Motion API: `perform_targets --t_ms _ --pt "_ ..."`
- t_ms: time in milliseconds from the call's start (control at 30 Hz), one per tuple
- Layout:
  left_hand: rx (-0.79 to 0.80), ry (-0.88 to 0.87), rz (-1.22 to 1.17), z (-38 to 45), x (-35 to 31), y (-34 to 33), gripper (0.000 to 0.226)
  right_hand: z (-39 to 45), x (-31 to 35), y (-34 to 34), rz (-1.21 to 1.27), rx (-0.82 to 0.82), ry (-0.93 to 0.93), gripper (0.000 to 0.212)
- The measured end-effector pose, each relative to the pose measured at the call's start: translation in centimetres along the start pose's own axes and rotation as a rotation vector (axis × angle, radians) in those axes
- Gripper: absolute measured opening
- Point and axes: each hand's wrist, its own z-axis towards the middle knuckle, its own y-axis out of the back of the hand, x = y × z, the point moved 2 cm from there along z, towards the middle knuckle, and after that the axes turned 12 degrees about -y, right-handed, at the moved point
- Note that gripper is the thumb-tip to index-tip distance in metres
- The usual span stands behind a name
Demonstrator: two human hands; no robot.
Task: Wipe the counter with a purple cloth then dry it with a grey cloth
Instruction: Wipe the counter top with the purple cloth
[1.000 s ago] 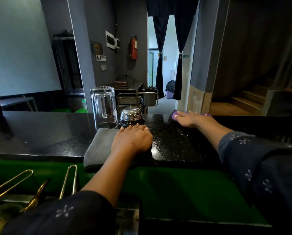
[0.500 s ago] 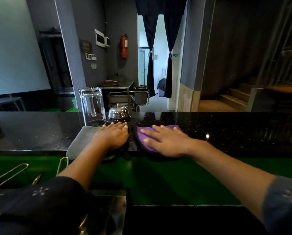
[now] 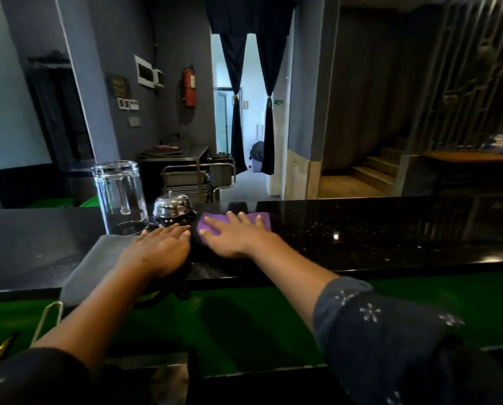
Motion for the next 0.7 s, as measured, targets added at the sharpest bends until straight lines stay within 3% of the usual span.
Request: perform_targets --t_ms 133,300,400,500,600,700 --pt "0.002 0.001 -0.003 -0.4 -0.6 0.3 0.051 -3.9 -3.3 -0.5 0.003 -0.02 0.099 0.058" --pt "0.023 0.007 -0.028 -0.8 -1.2 0.6 0.052 -8.0 -9.1 -0.4 -0.001 -0.057 0.056 0.056" --pt "0.028 0.034 0.119 -0.3 -2.3 1.1 0.055 -6.8 -8.8 0.0 0.025 -0.013 -0.006 0.058" --pt "-0.013 -0.066 0.246 0.5 -6.0 1.4 0.058 -5.3 -7.2 0.4 0.047 -0.009 -0.082 0.06" --pt "-0.013 -0.124 0.04 1.7 -9.2 0.5 0.06 -4.9 -6.4 0.7 0.049 -0.022 -0.133 0.058" --pt "-0.066 -0.062 -0.124 2.6 -9.1 -0.9 0.059 -4.9 -7.2 0.2 0.025 -0.018 -0.102 0.056"
